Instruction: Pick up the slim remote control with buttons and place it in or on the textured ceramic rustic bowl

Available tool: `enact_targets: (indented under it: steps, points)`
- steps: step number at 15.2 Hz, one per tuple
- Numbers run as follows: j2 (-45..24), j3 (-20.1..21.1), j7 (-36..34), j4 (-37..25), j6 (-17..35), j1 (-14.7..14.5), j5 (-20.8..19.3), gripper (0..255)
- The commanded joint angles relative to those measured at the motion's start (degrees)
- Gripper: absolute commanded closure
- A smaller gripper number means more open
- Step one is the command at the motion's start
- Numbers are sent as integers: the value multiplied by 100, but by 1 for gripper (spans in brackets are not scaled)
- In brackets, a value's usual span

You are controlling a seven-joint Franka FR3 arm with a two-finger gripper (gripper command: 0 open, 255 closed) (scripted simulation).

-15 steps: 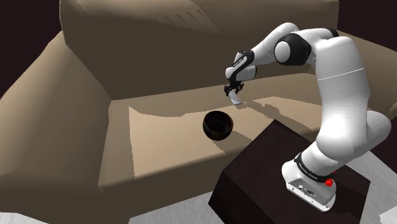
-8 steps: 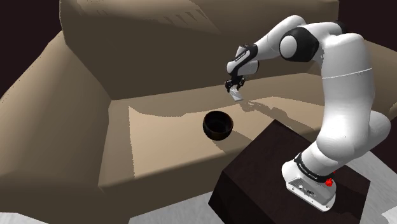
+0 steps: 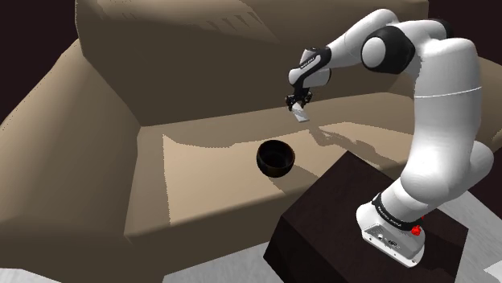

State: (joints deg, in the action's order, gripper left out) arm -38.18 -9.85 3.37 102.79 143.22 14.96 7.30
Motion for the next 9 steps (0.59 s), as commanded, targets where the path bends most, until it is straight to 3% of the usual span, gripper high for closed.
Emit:
enact_targets:
  steps: [1,9]
  points:
    - [118,-21,-13,19,-99,-17,-22,255]
    - [559,-97,-60,45,-511,-73,-111,255]
